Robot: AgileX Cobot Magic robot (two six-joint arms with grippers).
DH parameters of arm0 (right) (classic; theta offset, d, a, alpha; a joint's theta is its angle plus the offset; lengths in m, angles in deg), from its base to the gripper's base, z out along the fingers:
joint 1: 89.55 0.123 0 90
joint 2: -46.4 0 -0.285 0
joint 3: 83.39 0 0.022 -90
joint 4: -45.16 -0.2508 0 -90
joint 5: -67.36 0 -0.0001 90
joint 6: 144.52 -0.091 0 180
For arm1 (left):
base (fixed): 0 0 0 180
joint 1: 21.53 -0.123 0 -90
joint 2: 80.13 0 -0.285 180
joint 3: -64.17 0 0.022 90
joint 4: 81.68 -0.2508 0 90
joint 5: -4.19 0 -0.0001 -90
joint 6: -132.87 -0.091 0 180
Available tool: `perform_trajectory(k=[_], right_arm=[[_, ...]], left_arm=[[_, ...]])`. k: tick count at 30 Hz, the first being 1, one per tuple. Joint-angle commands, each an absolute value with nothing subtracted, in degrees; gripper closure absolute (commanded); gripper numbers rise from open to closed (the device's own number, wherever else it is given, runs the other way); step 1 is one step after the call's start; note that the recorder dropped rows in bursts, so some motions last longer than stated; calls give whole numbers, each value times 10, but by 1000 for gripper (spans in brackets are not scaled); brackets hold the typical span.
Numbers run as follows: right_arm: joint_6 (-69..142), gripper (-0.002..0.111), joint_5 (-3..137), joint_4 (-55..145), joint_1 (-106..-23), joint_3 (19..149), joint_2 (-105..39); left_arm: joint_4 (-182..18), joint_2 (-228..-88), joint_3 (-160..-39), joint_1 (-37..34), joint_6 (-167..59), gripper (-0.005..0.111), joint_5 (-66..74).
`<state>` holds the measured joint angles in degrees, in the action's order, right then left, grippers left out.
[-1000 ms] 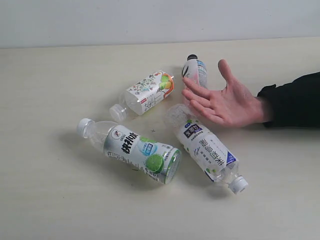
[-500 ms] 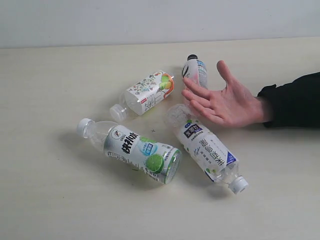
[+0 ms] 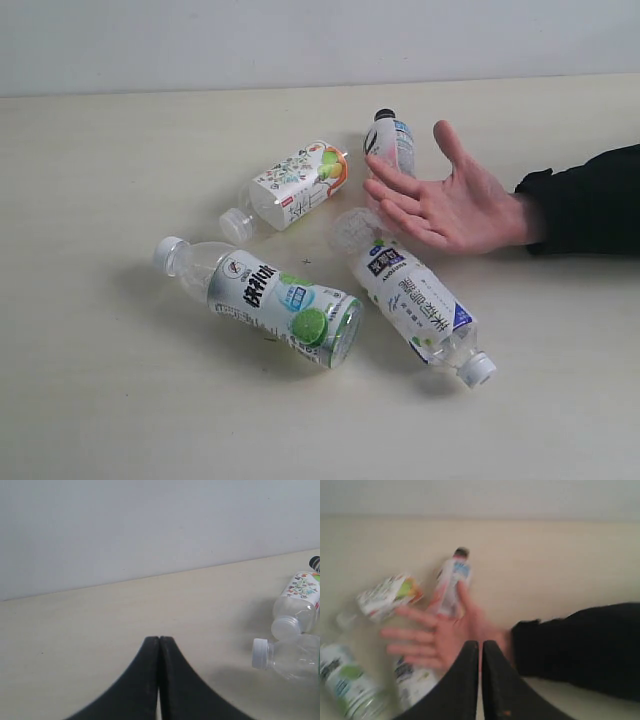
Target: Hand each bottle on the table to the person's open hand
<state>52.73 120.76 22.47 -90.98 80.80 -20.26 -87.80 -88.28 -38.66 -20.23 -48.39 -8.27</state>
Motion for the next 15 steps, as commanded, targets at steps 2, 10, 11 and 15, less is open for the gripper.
perform_trajectory(k=[2,10,11,15], right_arm=[[532,104,1307,263,-806,828,-296],[380,104,1340,456,-635,758,-350],[369,104,1337,458,-627,742,-353],[363,104,1261,458,-606,662,-348]], left_arm=[[-875,-879,-386,-204,-485,106,-81],[-875,-879,-386,-204,-485,106,-81],[-875,-879,-386,-204,-485,106,-81],[-875,-879,-386,-204,-485,106,-81]])
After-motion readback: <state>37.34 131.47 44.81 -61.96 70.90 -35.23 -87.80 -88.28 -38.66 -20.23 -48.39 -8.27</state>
